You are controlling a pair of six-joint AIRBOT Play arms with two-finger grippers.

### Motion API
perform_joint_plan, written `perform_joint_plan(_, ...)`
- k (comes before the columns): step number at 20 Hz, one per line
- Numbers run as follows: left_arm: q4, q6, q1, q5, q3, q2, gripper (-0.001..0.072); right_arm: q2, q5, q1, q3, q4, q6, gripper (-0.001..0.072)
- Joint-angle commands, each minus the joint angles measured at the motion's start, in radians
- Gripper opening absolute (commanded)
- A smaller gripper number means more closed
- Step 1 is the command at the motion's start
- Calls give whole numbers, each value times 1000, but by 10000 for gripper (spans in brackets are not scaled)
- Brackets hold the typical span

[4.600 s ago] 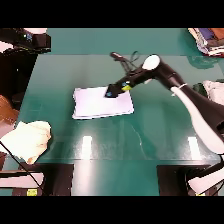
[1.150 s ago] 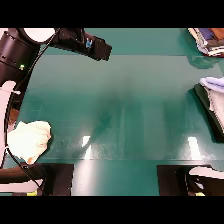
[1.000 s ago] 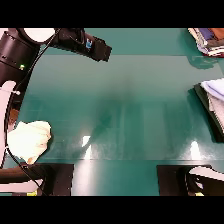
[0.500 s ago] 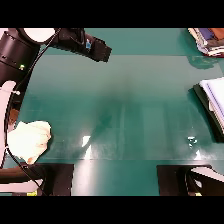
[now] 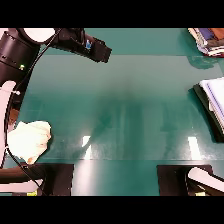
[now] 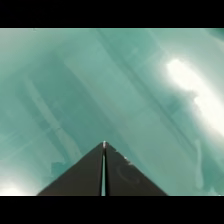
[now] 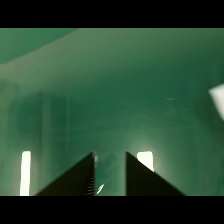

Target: Fold the shirts.

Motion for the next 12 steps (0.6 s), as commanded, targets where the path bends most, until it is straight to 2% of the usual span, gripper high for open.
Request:
perform_joint_plan(1,-1,-1,0,31,0,0,30,0,-11,247,24,17,-33,88)
perform_joint_plan(2,-2,-1,0,45,0,0,29,-2,-9,293,24,16,-59,14)
perform_joint_plan(6,-1,-1,0,85,0,0,29,-10,-8,359,22,16,-80,14)
perform_joint_plan(12,-1,-1,0,119,0,0,29,-10,11,325,22,19,-80,14)
